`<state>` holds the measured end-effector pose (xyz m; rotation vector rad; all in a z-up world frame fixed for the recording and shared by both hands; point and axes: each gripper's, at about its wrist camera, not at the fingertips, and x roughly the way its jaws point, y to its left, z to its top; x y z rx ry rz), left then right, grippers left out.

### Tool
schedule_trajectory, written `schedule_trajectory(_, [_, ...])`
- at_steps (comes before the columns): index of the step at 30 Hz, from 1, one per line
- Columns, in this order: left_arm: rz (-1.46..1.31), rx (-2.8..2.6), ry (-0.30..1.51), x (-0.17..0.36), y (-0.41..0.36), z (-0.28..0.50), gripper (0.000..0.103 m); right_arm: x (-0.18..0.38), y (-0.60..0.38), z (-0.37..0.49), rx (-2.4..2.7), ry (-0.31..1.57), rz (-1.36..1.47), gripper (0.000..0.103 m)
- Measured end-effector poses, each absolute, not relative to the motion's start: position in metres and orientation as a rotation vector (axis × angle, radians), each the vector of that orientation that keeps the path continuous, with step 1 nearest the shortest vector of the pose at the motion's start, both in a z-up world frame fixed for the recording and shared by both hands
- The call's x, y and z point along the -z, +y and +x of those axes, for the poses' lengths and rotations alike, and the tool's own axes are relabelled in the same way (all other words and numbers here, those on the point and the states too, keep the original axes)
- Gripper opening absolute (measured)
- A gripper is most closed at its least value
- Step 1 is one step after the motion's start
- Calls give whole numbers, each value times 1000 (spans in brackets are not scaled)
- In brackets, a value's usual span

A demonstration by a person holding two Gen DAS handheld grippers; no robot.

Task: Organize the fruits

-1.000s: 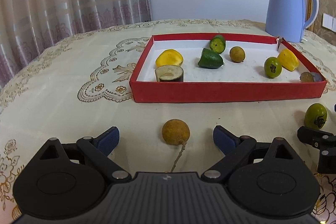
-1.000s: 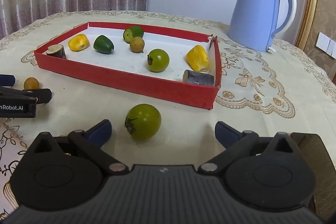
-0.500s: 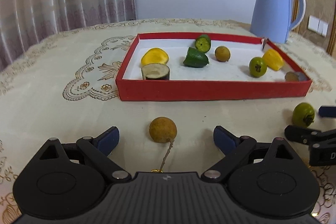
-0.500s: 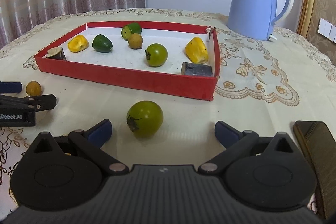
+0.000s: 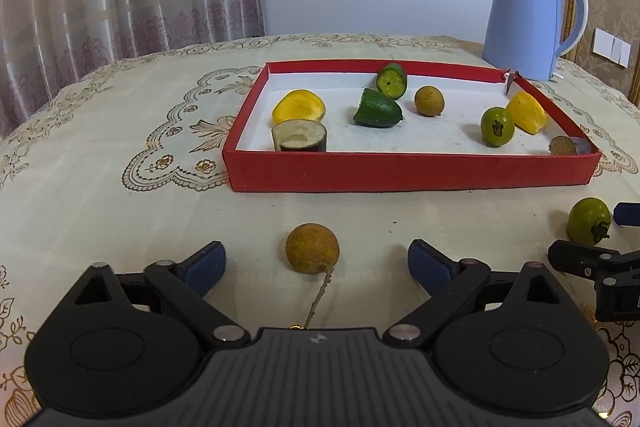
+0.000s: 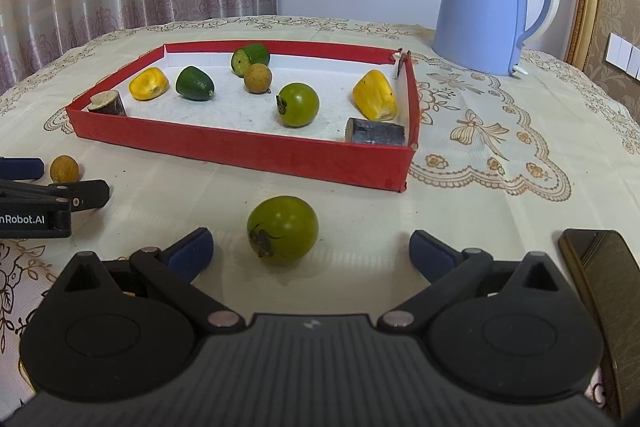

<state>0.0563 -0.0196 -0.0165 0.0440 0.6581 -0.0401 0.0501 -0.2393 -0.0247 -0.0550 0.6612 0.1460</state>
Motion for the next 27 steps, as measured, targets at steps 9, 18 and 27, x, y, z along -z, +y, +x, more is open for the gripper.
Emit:
schedule_trajectory(9, [49, 30, 658, 17, -20, 56, 101, 25, -240, 50, -146, 661, -55, 103])
schedule_trajectory(18, [49, 30, 658, 17, -20, 56, 101, 25, -240, 50, -146, 661, -55, 103])
schedule_trajectory(27, [52, 28, 658, 17, -21, 56, 101, 25, -240, 50, -146, 661, -55, 103])
